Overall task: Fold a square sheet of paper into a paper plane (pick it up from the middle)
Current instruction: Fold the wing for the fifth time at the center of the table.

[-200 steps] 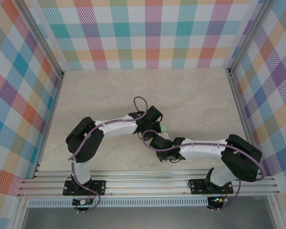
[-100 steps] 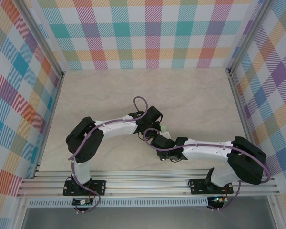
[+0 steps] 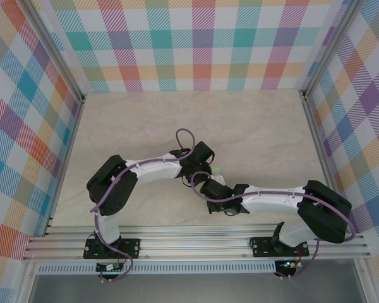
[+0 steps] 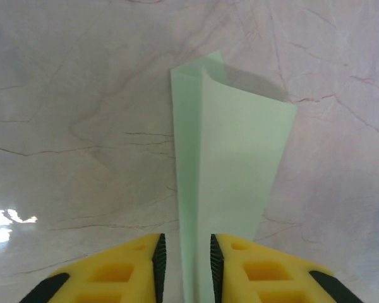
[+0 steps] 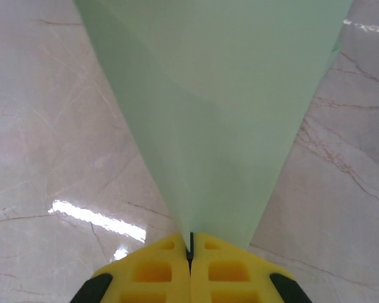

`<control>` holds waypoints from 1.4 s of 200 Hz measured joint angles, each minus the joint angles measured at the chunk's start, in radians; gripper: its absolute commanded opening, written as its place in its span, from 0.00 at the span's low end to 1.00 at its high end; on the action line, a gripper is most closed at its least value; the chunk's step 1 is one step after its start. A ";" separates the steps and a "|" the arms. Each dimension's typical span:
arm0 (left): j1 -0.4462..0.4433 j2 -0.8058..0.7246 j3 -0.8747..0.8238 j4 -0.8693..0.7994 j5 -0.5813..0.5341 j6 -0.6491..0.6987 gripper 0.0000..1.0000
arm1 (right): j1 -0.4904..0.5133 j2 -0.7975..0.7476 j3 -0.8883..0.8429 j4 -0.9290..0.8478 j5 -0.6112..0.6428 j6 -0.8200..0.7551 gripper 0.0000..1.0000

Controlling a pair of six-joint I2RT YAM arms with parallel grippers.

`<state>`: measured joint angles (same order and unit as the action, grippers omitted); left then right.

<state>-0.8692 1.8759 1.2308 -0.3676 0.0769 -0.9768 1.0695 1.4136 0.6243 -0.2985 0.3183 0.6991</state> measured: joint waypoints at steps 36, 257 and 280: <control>0.023 -0.070 -0.067 0.008 -0.025 -0.003 0.67 | -0.055 -0.036 -0.074 0.123 -0.112 -0.008 0.05; -0.006 -0.089 -0.267 0.471 0.142 -0.023 0.26 | -0.466 -0.094 -0.316 0.516 -0.769 0.048 0.07; -0.010 -0.077 -0.257 0.504 0.161 -0.021 0.26 | -0.476 -0.094 -0.317 0.517 -0.777 0.049 0.07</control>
<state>-0.8787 1.7985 0.9733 0.1360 0.2375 -0.9981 0.5938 1.3197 0.3069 0.2180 -0.4591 0.7483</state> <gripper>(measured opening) 0.256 0.069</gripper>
